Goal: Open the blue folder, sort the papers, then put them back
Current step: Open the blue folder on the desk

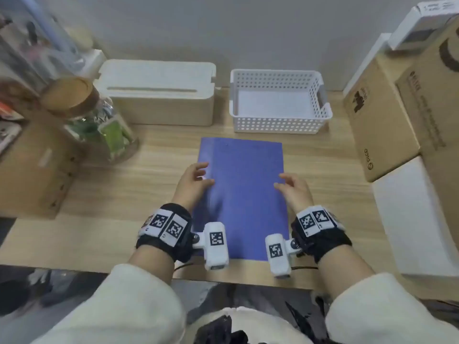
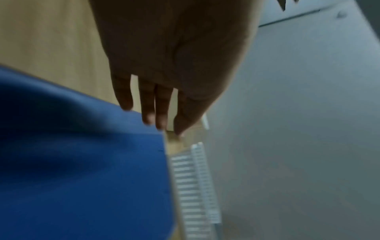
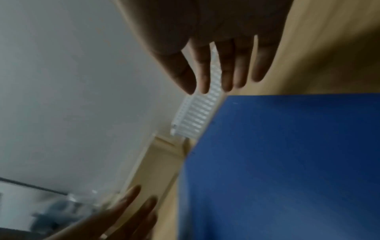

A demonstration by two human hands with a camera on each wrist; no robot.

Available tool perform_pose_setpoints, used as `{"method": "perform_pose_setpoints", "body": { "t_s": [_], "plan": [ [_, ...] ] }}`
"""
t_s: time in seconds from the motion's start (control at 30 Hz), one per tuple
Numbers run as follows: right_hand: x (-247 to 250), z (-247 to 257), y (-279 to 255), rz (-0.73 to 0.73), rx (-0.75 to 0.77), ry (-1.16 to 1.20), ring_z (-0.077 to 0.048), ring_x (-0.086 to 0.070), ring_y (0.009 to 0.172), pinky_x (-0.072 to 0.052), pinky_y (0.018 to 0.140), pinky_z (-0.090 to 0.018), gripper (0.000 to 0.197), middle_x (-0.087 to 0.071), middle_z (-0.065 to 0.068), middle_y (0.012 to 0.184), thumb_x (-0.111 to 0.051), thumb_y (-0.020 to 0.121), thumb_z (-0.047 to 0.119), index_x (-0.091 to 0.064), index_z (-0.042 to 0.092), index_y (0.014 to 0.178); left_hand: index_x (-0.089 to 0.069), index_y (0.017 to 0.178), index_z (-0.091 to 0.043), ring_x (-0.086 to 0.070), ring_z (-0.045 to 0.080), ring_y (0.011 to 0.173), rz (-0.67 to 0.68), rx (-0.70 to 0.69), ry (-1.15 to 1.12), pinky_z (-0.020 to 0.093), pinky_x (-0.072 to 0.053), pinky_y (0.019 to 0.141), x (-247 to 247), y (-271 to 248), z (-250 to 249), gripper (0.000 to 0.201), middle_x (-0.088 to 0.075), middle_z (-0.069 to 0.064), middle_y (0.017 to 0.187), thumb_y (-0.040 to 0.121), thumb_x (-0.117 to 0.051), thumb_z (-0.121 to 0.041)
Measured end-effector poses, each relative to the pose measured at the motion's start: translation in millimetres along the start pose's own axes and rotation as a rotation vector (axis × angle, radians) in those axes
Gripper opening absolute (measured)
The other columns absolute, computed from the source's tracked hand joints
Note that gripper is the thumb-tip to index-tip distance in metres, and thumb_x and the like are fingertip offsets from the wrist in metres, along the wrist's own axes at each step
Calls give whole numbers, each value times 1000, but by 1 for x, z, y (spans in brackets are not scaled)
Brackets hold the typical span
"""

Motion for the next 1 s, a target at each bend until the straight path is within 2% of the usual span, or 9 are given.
{"method": "perform_pose_setpoints", "body": {
  "t_s": [0.1, 0.23, 0.47, 0.57, 0.63, 0.7, 0.8, 0.9, 1.0],
  "plan": [
    [-12, -42, -10, 88, -74, -412, -23, -22, 143, -18, 117, -38, 61, -27, -6, 155, -63, 84, 25, -40, 22, 140, -52, 124, -7, -53, 29, 116, -63, 56, 105, 35, -40, 103, 11, -5, 42, 59, -55, 16, 125, 68, -70, 0],
    [-28, -56, -22, 198, -64, -381, -18, 1, 148, -7, 119, -37, 69, -1, -2, 161, -61, 87, 25, -27, 28, 146, -63, 100, -18, -63, 27, 96, 24, 72, 92, 38, -50, 91, 11, -10, 71, 41, -67, 15, 104, 59, -67, -11],
    [-8, -30, -26, 91, -44, 184, -18, -37, 135, -31, 113, -37, 59, -38, -6, 147, -66, 82, 5, -42, 18, 136, -59, 112, -32, -56, 34, 114, 55, 109, 223, 53, -43, 102, 17, 27, 134, 63, -57, 15, 122, 51, -72, -42],
    [13, 17, -45, 189, 101, 302, -11, -47, 124, -42, 95, -19, 52, -43, -6, 140, -59, 87, 0, -42, 18, 132, -59, 107, -26, -56, 22, 112, 116, 139, 144, 40, -44, 101, 9, -4, 79, 56, -58, 4, 124, 56, -72, -44],
    [21, 53, -65, 317, 175, 473, -3, -57, 106, -50, 80, -14, 49, -50, -3, 129, -68, 81, 22, -46, 25, 125, -56, 103, -28, -54, 9, 102, 216, 209, 63, 28, -41, 90, -4, -22, 47, 35, -65, -16, 110, 72, -69, -33],
    [20, 82, -80, 451, 230, 545, -6, -61, 102, -53, 75, -18, 69, -54, 0, 127, -81, 61, 41, -49, 30, 121, -51, 121, -29, -47, 10, 102, 333, 230, 74, 32, -38, 91, -17, -35, 10, 60, -61, -18, 117, 65, -69, -41],
    [-2, 113, -94, 581, 267, 558, -10, -69, 90, -55, 76, -23, 65, -59, 0, 124, -75, 65, 8, -48, 26, 122, -41, 136, -32, -44, 12, 115, 419, 147, 9, 48, -41, 99, -25, -52, -48, 84, -48, -16, 130, 58, -63, -54],
    [-37, 139, -115, 736, 315, 522, -7, -69, 87, -54, 81, -25, 53, -58, 7, 121, -51, 76, 1, -46, 29, 121, -27, 142, -35, -43, 13, 120, 462, 87, 49, 49, -48, 87, -17, -62, -87, 95, -46, -17, 135, 58, -67, -52],
    [-70, 135, -120, 844, 362, 360, -7, -65, 95, -50, 87, -19, 53, -55, 2, 121, -51, 84, -7, -41, 18, 130, -28, 142, -31, -60, 13, 105, 429, 14, 136, 36, -55, 60, 9, -59, -101, 87, -58, -5, 124, 64, -67, -22]
  ]
}}
Point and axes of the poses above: each hand's wrist, its own y-axis towards the middle knuckle, its own x-axis out of the back of the hand, z = x × y, the point moved 8 cm from there along y, towards the middle knuckle
